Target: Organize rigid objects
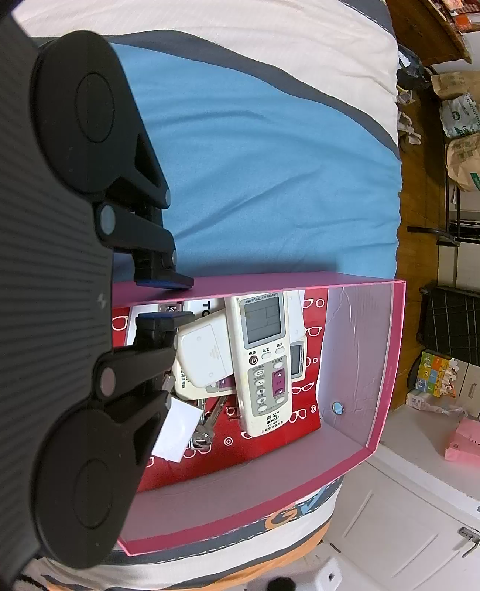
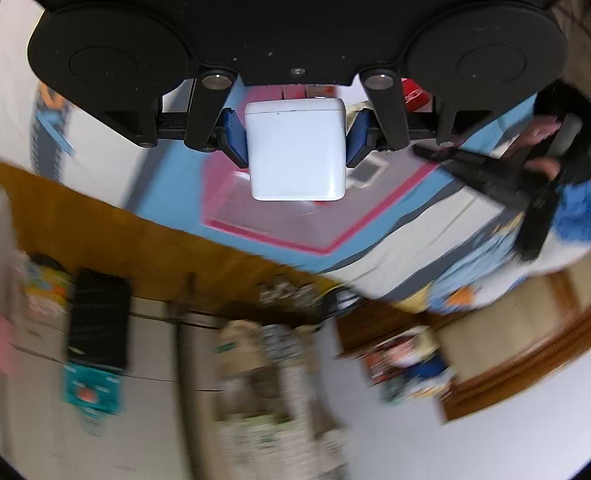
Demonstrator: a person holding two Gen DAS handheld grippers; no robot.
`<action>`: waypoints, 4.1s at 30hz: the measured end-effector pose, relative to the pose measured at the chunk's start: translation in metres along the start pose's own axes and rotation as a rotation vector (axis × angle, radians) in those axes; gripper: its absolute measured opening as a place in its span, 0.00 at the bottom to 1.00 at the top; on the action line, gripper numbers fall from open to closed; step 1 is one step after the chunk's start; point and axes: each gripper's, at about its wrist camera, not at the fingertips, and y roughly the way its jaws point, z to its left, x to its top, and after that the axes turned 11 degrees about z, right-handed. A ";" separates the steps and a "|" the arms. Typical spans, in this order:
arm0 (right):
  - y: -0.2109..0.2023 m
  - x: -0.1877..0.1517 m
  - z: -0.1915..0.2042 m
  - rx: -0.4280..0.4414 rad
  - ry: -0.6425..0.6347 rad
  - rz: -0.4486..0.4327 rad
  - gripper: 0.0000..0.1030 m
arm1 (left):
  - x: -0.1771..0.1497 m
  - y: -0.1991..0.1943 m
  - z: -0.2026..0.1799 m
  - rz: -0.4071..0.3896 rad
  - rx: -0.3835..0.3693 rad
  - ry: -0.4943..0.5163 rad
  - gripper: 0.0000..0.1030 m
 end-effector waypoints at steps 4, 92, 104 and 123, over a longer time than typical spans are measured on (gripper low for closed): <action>0.025 0.039 0.017 -0.026 -0.122 0.079 0.59 | 0.000 -0.001 0.004 -0.006 -0.013 -0.008 0.09; -0.125 -0.159 0.030 -0.340 0.270 -0.262 0.68 | -0.116 -0.100 -0.185 -0.205 0.045 -0.045 0.43; -0.102 -0.191 0.043 -0.536 0.334 -0.282 0.99 | -0.136 -0.081 -0.183 -0.223 0.115 -0.121 0.65; -0.135 -0.203 0.070 -0.608 0.396 -0.295 1.00 | -0.169 -0.090 -0.197 -0.311 0.186 -0.067 0.99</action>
